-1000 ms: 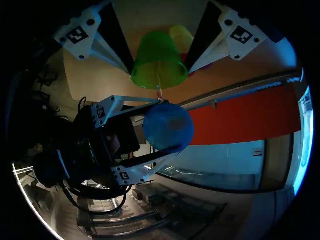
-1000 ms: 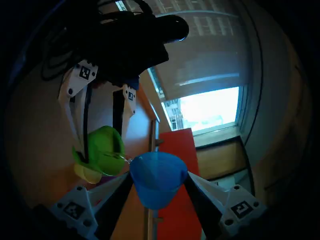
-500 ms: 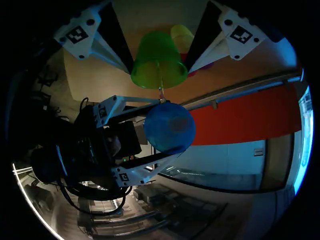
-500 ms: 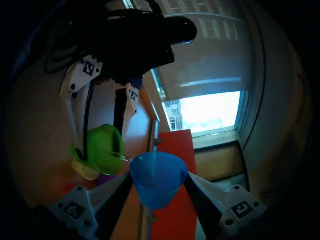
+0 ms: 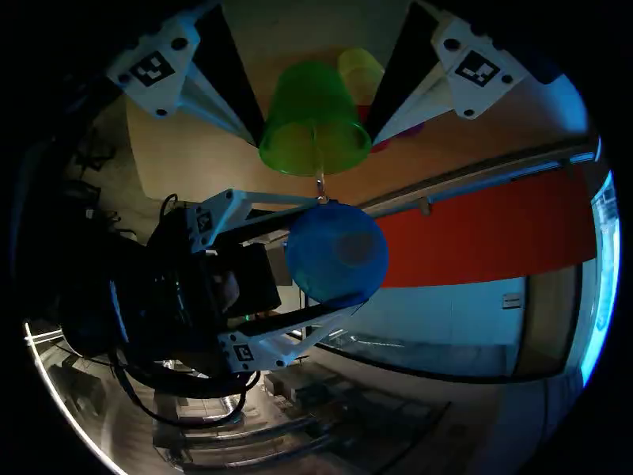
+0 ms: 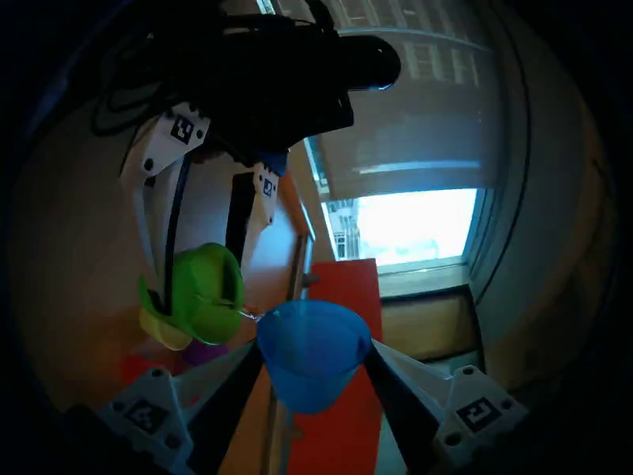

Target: Pour water

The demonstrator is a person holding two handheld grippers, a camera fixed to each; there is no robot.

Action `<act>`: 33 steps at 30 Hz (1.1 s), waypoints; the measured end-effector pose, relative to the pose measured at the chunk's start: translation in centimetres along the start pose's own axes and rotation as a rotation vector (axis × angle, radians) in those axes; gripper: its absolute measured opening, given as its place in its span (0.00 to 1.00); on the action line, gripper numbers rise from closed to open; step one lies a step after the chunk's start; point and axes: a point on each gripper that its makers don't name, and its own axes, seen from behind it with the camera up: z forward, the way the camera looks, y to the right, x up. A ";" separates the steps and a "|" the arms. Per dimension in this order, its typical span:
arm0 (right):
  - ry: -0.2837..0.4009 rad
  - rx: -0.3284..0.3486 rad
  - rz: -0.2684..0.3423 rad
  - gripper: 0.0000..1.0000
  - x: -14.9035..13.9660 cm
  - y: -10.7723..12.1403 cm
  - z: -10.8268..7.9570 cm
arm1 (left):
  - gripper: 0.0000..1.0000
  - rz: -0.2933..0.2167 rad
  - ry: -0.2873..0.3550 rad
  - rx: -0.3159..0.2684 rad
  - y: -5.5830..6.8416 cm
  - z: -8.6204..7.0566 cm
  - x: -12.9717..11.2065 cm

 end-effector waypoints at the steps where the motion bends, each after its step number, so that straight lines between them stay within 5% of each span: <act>1: -0.001 -0.001 -0.005 0.90 0.0 0.0 0.0 | 0.87 0.000 0.000 0.000 0.0 0.0 0.0; 33: -0.024 -0.011 -0.176 0.90 0.9 -1.0 -0.6 | 0.87 -0.003 0.002 -0.002 0.2 0.2 -0.3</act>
